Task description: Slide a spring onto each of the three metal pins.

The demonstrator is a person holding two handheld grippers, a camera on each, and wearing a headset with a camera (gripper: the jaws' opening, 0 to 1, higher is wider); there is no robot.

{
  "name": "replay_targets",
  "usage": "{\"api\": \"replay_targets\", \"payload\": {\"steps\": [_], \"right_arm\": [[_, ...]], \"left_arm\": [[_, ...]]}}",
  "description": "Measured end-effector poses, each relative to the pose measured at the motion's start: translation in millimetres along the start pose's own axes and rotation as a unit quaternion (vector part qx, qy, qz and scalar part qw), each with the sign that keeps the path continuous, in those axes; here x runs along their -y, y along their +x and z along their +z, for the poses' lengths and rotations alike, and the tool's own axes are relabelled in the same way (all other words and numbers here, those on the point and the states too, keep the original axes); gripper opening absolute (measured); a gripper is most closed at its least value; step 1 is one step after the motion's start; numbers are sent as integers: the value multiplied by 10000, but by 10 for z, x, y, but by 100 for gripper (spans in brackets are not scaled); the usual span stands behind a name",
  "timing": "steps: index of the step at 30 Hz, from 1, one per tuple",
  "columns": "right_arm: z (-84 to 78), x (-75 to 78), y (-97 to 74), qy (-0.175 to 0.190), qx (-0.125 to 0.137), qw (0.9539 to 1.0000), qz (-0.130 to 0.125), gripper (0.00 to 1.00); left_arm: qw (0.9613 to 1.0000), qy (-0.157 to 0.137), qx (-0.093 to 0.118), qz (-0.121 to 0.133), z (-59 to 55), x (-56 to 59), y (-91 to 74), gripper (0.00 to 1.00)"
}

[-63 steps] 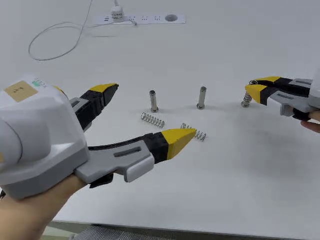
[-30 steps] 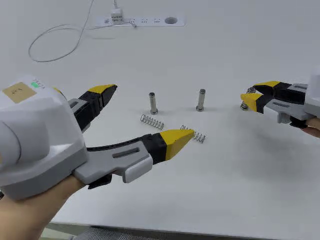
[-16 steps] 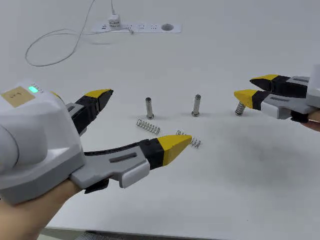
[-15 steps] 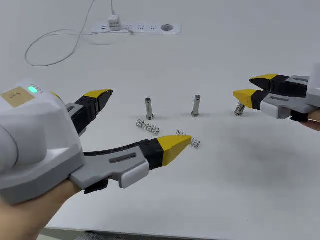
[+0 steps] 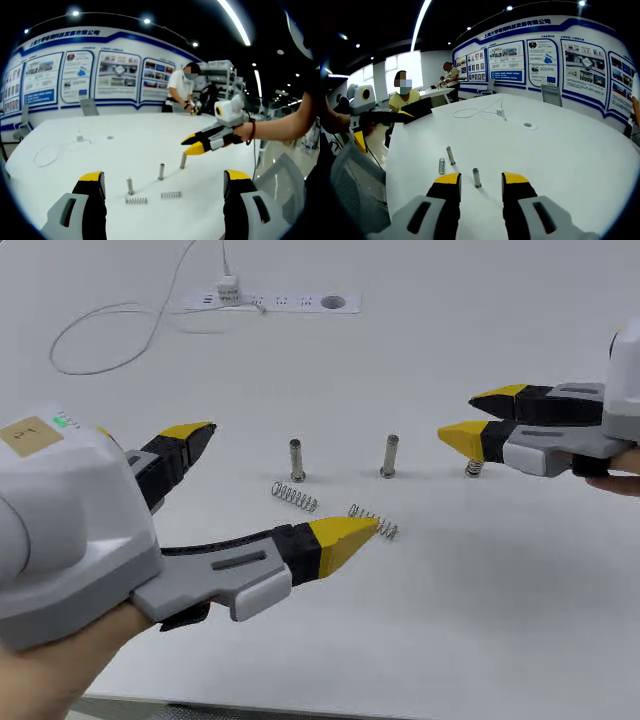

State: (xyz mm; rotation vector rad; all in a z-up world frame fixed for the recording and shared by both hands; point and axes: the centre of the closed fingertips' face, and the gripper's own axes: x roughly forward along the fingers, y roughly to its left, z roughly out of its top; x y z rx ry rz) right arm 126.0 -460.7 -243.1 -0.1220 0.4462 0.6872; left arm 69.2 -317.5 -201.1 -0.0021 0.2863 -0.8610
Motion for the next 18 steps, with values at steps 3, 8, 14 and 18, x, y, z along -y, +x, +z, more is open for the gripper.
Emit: {"api": "replay_targets", "payload": {"steps": [3, 8, 14, 18], "right_arm": [[-25, -86, 29, -95, -96, 9999, 89, 34], [-87, -223, 82, -184, -276, 9992, 244, 34], [-178, -387, 141, -337, -511, 9972, 436, 35], [-258, -487, 188, -322, -662, 9957, 564, 35]], "left_arm": [[10000, -5, 9, 12, 0, -7, -11, 100], [10000, -12, 2, 32, -15, -13, -28, 100], [10000, -26, -3, 65, -27, -29, -45, 100], [10000, -32, -1, 82, -30, -43, -51, 100]]}}
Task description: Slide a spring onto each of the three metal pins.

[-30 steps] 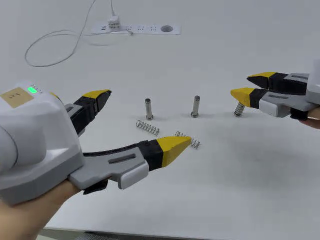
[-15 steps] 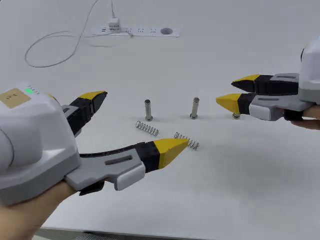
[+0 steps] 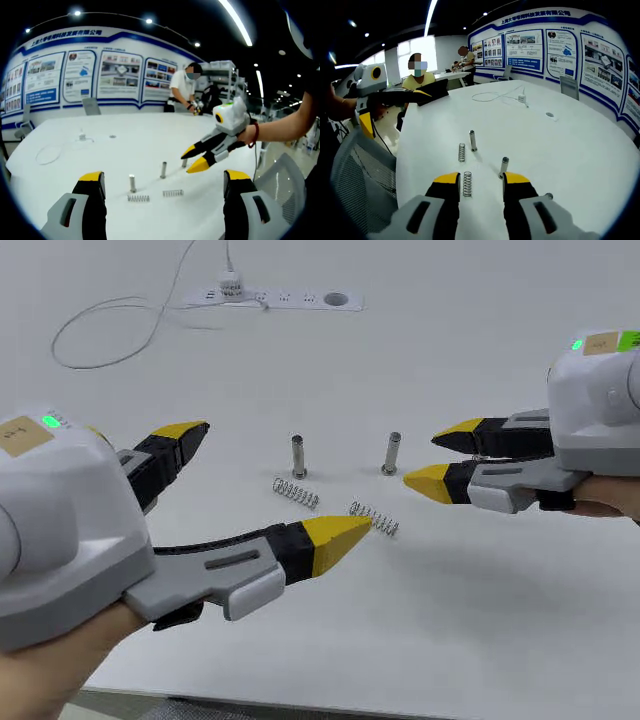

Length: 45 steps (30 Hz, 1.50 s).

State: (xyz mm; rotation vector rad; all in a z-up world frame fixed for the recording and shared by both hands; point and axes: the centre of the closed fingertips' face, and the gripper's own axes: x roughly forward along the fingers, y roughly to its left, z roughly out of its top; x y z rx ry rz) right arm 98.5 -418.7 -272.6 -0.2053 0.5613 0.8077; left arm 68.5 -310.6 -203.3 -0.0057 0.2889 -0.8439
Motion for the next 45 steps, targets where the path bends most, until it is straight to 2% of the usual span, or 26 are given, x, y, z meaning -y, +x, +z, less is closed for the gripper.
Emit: {"api": "replay_targets", "payload": {"steps": [7, 12, 22, 30, 45], "right_arm": [[-117, -168, 126, -87, -268, 9994, 218, 34], [-188, -236, 210, -132, -400, 9987, 301, 32], [-399, -262, 353, -268, -793, 9961, 287, 26], [-523, -258, 402, -244, -1027, 9940, 290, 21], [-647, -214, 477, -92, -1125, 9933, 255, 14]], "left_arm": [[10000, -13, 9, 30, -4, -21, -9, 100], [10000, -22, -5, 55, -18, -38, -21, 100], [9999, -62, -24, 93, -35, -66, -35, 100], [9999, -96, -59, 90, -53, -75, -45, 98], [9998, -136, -106, 73, -74, -64, -43, 95]]}}
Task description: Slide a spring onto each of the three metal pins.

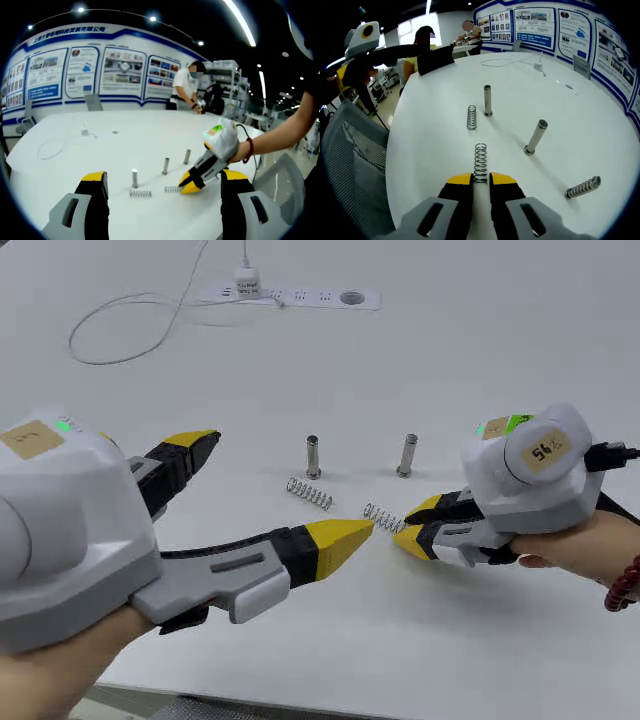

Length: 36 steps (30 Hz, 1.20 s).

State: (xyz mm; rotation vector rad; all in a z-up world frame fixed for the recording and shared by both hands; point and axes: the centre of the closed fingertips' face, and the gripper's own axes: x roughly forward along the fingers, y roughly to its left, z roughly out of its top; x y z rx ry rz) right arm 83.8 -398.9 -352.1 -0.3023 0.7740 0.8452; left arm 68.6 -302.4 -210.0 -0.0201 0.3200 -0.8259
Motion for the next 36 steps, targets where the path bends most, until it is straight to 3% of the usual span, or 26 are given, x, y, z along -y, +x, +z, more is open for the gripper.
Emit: {"api": "replay_targets", "payload": {"steps": [11, 19, 23, 29, 36], "right_arm": [[2, -2, -5, -122, 105, 9999, -56, 11], [146, 56, -129, 278, 653, 9974, -156, 10], [371, 35, -261, 378, 1250, 9914, -102, 10], [554, -8, -409, 300, 1678, 9853, -92, 10], [775, -95, -580, 358, 2185, 9752, -29, 11]], "left_arm": [[10000, -65, -14, -28, -10, 14, 6, 93], [9993, -363, -40, -106, -37, 38, 11, 90], [9980, -624, -61, -124, -45, 32, 32, 84], [9949, -997, -9, -139, 3, 18, 91, 76], [9895, -1424, 128, -224, 119, 19, 171, 65]]}}
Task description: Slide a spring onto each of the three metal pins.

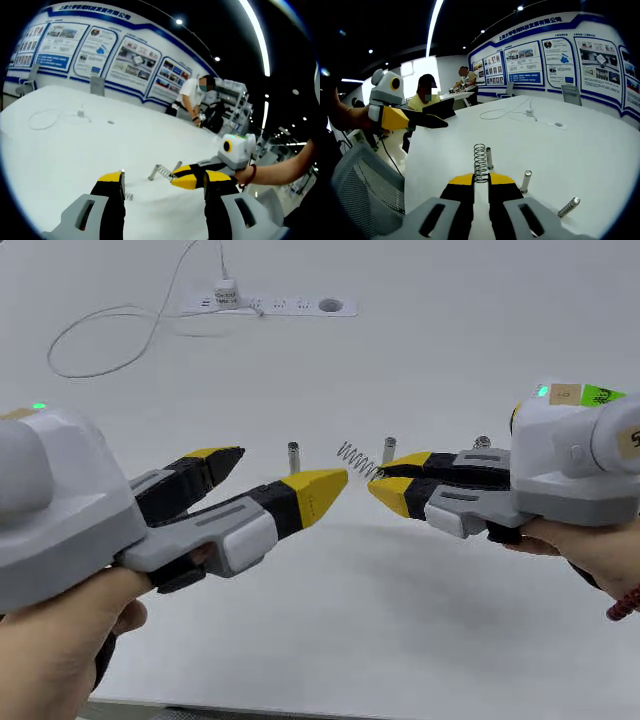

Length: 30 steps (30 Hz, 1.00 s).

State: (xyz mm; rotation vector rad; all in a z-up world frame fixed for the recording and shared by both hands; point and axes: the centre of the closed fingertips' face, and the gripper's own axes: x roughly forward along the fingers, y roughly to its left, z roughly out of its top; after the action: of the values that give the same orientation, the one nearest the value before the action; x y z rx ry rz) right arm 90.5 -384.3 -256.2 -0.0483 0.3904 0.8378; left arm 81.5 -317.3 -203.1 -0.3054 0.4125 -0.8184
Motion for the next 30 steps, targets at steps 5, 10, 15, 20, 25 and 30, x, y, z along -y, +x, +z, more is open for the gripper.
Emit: {"api": "replay_targets", "payload": {"steps": [5, 10, 15, 20, 25, 30], "right_arm": [[158, -84, -42, -7, 292, 9995, 70, 11], [281, -146, -82, 7, 525, 9985, 138, 11], [372, -199, -108, -1, 700, 9973, 213, 11], [400, -259, -109, -41, 763, 9966, 323, 11], [446, -309, -113, -104, 843, 9956, 392, 11], [463, -355, -120, -122, 862, 9951, 458, 11]], "left_arm": [[9996, -254, -17, -139, 19, 55, 55, 55], [9962, -802, 106, -321, 56, 110, 94, 48], [9935, -1043, 121, -439, 70, 142, 115, 40], [9900, -1281, 95, -574, 67, 197, 145, 34], [9861, -1510, 67, -688, 55, 250, 173, 30], [9839, -1625, 29, -743, 41, 271, 185, 22]]}}
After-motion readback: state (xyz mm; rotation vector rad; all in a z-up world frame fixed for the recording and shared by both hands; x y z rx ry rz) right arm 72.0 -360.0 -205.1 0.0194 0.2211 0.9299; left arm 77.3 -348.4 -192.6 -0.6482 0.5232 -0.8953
